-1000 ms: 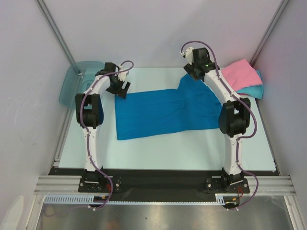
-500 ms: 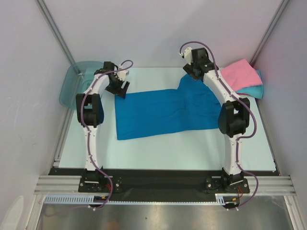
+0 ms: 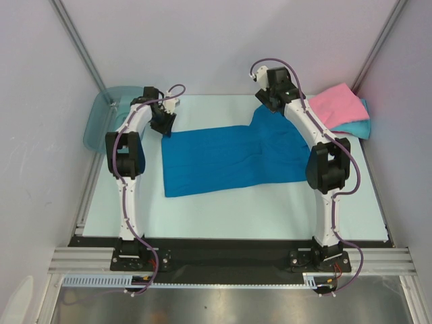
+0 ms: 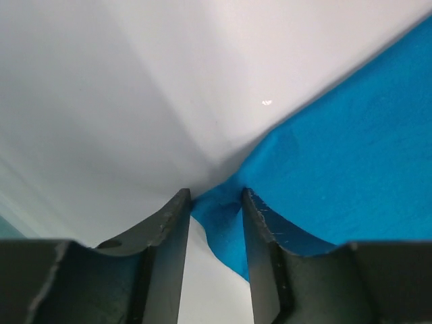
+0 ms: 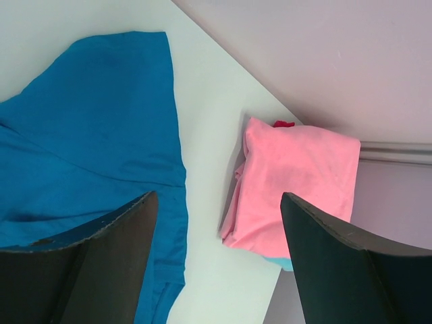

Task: Fold and stack the t-shirts
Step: Fold the tshirt

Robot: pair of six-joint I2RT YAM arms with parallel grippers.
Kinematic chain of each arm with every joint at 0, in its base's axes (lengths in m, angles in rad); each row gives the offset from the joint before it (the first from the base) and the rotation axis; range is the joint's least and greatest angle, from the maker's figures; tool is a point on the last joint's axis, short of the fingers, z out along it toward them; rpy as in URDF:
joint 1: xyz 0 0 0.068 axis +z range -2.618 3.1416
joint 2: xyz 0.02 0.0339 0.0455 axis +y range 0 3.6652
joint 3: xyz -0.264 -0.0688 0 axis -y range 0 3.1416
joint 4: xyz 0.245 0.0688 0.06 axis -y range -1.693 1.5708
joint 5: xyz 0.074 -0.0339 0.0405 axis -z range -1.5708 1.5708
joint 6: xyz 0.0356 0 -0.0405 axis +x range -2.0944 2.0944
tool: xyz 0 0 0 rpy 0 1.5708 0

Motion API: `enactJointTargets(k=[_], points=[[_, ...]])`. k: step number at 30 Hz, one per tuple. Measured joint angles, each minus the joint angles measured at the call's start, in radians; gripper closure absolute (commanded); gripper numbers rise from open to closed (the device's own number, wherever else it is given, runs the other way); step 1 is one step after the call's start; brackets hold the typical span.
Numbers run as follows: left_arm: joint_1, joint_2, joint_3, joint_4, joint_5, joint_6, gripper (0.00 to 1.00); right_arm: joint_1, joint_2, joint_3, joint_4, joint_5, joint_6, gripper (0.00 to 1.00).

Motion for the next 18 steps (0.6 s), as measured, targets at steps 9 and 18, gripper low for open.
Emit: enactJointTargets(k=[9,18], points=[[0.000,0.000,0.000,-0.009,0.010,0.000,0.76,0.002,0.000,0.000,0.010,0.002,-0.007,0.21],[-0.001,0.000,0.000,-0.023,0.028,-0.004,0.31,0.003,0.000,0.000,0.011,0.008,-0.007,0.18]])
